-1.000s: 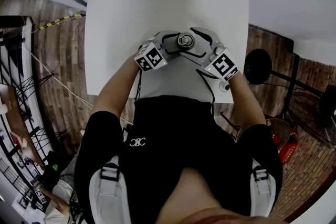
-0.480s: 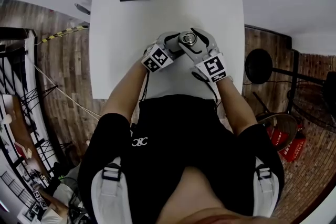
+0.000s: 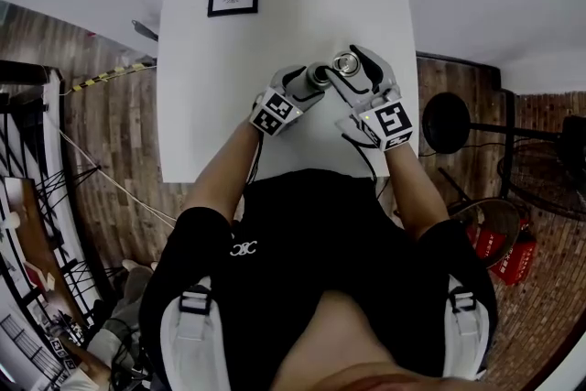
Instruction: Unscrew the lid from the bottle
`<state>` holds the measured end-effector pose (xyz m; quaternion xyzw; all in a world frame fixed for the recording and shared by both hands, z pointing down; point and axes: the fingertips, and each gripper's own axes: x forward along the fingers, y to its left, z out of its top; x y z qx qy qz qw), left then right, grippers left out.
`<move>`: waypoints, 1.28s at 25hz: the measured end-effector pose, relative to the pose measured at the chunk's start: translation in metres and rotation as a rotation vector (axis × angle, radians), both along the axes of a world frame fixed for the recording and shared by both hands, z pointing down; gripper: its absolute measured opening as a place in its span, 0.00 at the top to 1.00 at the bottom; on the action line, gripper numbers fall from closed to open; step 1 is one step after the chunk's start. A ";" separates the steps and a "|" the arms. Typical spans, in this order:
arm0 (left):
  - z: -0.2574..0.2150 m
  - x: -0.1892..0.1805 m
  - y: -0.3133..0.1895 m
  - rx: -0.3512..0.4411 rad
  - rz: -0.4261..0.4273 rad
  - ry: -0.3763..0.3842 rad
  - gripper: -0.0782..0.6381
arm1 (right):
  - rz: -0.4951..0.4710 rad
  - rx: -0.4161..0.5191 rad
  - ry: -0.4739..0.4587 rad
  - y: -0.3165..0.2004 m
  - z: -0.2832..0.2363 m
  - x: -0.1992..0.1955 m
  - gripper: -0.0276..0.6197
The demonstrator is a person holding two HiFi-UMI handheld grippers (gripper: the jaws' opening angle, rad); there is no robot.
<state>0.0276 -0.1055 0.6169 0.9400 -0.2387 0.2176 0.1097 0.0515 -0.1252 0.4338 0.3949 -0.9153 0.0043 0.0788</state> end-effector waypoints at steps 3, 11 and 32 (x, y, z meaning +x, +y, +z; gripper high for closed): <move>-0.016 -0.012 0.003 0.023 -0.047 0.041 0.39 | 0.057 -0.007 -0.059 0.000 -0.015 0.010 0.54; -0.123 -0.093 0.003 0.237 -0.384 0.132 0.81 | 0.217 0.070 -0.065 0.004 -0.033 0.029 0.54; -0.212 -0.116 0.003 0.383 -0.562 0.137 0.82 | 0.259 0.061 -0.073 0.017 -0.033 0.027 0.54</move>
